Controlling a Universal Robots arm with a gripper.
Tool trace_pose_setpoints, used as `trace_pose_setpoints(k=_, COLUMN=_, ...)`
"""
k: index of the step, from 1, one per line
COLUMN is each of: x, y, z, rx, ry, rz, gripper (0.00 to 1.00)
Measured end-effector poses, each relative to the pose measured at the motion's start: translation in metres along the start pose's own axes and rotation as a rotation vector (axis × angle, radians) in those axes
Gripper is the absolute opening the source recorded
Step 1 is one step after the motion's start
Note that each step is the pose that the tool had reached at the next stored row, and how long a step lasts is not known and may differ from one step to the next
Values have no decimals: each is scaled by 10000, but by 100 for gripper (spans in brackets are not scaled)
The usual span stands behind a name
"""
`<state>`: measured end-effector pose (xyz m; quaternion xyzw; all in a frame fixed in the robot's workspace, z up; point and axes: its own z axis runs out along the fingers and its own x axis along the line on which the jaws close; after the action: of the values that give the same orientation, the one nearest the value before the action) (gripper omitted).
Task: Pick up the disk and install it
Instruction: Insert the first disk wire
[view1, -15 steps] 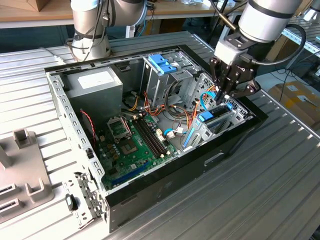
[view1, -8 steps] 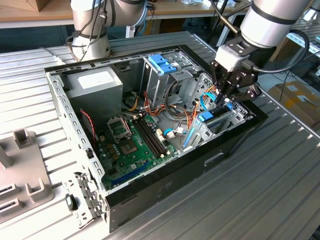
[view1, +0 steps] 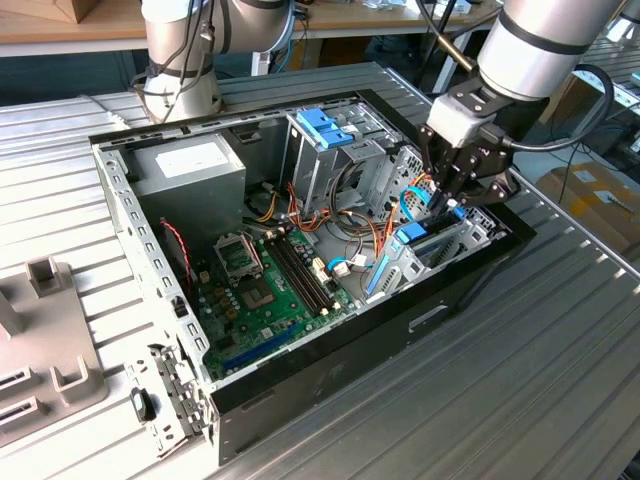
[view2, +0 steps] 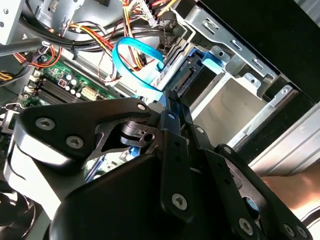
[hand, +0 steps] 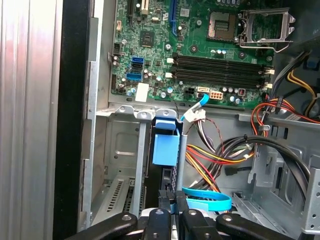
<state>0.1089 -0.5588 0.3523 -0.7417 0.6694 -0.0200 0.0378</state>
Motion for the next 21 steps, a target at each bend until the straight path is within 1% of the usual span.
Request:
trace_pose_setpoints(k=17, x=6, y=15, z=23, rx=-1, ry=7, rz=-1, gripper=16)
trace_pose_setpoints(k=21, x=6, y=23, z=40, rx=-1, ry=12, rz=-2, gripper=16)
